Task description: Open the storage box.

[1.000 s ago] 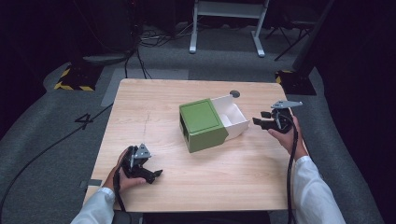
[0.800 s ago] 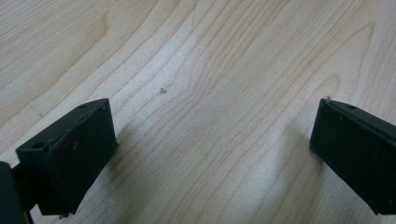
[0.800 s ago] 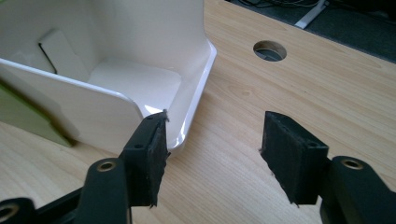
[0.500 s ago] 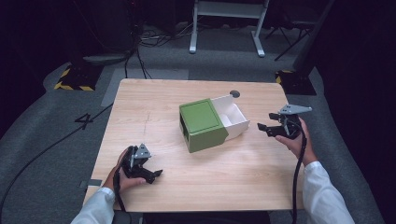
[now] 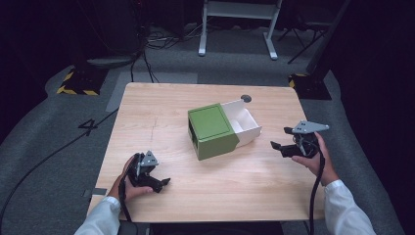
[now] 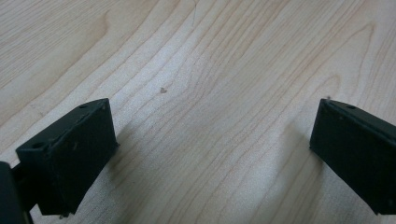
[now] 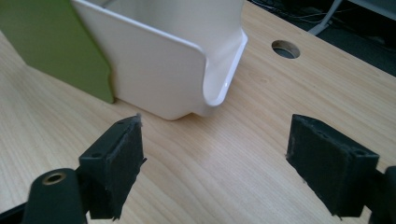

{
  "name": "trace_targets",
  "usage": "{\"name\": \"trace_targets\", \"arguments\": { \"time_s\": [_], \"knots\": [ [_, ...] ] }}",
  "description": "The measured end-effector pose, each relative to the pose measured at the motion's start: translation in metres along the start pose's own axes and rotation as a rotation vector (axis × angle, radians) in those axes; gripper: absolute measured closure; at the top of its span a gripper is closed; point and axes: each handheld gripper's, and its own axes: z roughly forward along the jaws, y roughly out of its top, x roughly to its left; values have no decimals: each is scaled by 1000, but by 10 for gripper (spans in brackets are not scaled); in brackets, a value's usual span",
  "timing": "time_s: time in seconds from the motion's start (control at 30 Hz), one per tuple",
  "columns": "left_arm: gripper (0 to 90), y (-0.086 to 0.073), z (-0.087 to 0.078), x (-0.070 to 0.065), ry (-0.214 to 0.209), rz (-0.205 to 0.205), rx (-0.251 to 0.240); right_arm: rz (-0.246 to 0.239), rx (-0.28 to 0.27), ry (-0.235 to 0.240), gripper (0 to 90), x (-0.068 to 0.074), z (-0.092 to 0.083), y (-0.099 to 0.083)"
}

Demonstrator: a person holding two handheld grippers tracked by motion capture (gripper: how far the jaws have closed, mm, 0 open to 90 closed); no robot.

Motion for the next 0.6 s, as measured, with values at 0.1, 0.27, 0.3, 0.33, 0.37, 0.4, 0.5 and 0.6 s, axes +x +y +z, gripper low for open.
{"name": "trace_targets", "arguments": {
  "time_s": [0.1,0.27,0.3,0.33,0.37,0.4,0.5,0.6],
  "knots": [
    [5,0,0,0,1,-2,-1,-21,6,6,190,7,-2,-4],
    [5,0,0,0,1,-2,-1,-40,22,17,191,17,-4,-15],
    [5,0,0,0,1,-2,0,-44,25,18,191,18,-5,-17],
    [5,0,0,0,1,-2,-1,-47,27,20,191,20,-5,-19],
    [5,0,0,0,1,-2,-1,-50,32,19,191,21,-5,-21],
    [5,0,0,0,1,-2,-1,-54,38,19,190,22,-6,-23],
    [5,0,0,0,1,-2,-1,-62,49,19,190,26,-7,-30],
    [5,0,0,0,1,-1,-1,-62,66,21,191,27,-8,-39]
  ]
}}
